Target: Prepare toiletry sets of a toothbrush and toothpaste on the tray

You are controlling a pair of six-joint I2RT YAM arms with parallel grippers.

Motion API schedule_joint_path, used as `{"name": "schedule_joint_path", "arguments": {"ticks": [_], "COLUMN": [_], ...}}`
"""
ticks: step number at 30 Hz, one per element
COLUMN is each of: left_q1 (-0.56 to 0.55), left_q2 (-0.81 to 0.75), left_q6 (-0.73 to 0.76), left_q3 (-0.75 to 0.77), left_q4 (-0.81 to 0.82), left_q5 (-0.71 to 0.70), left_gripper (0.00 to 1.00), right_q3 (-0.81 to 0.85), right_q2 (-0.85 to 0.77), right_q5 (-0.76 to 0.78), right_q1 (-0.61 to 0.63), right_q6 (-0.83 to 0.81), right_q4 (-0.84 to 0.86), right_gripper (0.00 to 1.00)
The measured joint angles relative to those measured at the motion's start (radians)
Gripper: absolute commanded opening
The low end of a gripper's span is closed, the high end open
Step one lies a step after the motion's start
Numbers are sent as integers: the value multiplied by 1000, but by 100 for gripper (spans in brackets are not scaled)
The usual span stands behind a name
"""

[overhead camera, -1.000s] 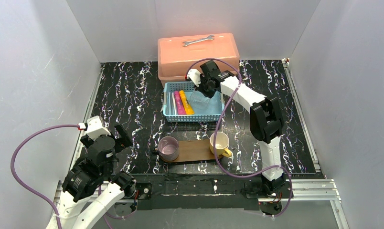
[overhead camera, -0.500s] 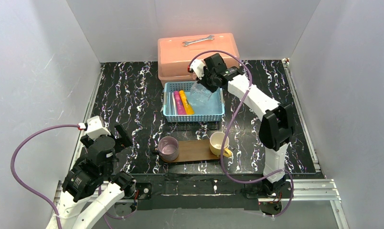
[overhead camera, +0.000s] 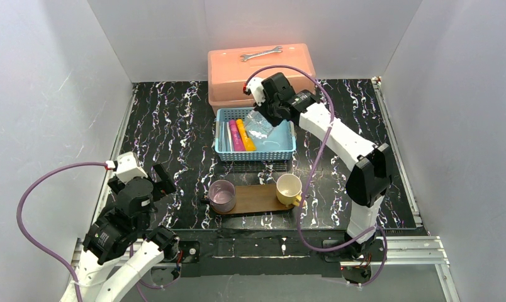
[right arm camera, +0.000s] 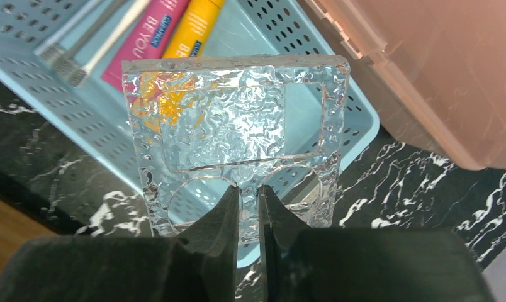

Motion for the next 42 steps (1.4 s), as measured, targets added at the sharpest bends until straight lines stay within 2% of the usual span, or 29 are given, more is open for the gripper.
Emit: {"name": "schedule_joint_path", "arguments": {"ticks": [14, 21, 42], "left_q1": [0, 0, 0], "left_q2": [0, 0, -3], "left_q6": [0, 0, -14], "left_q3": [0, 0, 0], "left_q4": [0, 0, -1], "left_q5": [2, 4, -16], "left_gripper": [99, 99, 99], "right_q3": [15, -81, -110], "right_q2": [-116, -159, -176], "right_q5": [188, 303, 532], "right_q1": [174, 254, 477], "right_q6": [366, 539, 889], "right_q4": [-81, -90, -247], "right_gripper": [1, 1, 1]}}
